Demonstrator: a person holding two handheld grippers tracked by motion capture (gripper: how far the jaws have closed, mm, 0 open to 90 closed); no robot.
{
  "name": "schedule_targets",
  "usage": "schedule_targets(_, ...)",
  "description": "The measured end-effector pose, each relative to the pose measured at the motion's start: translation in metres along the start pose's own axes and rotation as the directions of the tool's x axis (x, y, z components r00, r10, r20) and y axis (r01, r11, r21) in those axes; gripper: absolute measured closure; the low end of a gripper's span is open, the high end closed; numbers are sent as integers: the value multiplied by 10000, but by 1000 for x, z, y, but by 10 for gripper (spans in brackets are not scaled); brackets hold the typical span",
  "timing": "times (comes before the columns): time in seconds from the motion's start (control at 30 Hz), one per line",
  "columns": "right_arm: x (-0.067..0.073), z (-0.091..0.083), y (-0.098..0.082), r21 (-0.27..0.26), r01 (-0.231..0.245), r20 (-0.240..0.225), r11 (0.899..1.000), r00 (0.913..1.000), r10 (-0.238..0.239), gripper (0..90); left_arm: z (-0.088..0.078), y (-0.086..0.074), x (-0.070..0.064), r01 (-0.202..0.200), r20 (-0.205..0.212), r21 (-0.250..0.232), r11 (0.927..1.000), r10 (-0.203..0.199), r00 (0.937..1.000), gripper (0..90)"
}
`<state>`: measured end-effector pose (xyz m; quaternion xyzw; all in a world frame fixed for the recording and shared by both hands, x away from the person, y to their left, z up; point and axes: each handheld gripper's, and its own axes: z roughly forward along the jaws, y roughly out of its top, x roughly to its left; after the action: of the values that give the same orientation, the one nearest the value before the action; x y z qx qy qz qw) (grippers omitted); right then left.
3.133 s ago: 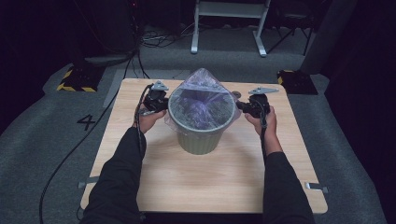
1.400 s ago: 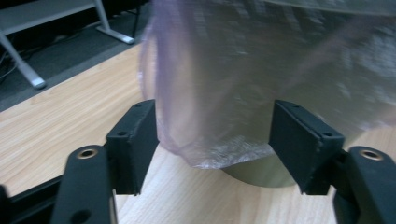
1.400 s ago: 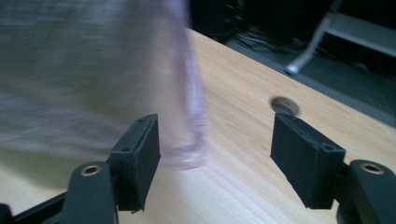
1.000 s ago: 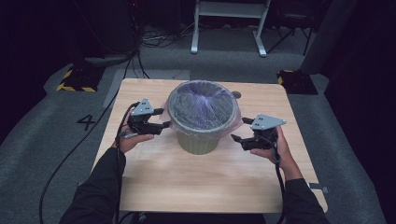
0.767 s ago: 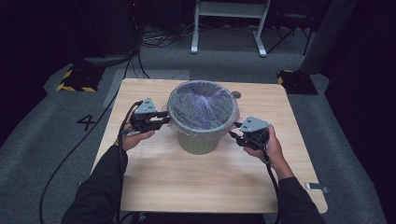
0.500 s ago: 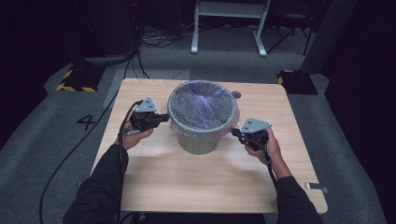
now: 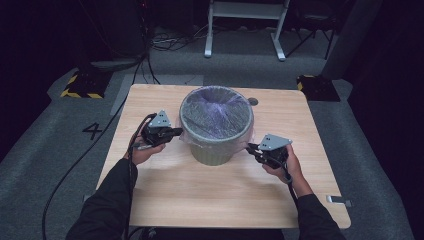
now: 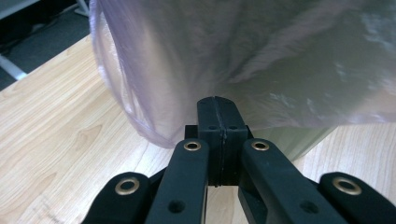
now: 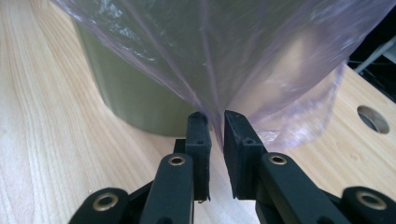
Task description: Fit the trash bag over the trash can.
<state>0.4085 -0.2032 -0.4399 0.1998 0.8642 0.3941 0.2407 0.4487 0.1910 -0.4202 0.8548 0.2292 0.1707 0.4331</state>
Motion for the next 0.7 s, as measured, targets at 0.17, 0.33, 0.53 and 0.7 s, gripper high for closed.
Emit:
schedule_targets(0.17, 2, 1, -8, 5, -212, -147, 9998, 9997, 212, 832, -5, -2, -9, -77, -418, -265, 9996, 66, 9991, 779)
schedule_targets(0.33, 1, 0, -8, 118, -498, 93, 9987, 9987, 497, 493, -12, -1, -13, 383, -595, -511, 9980, -413, 9974, 252)
schedule_targets(0.53, 9, -7, -1, -181, -442, 465, 9989, 9979, 450, 325, -15, 1, -26, 95, -347, -731, 9973, -120, 9993, 153)
schedule_targets(0.7, 13, -10, 9, -560, -321, 1306, 9979, 9907, 392, 268, -20, 8, -25, 227, -843, -1062, 9941, -317, 9959, 263)
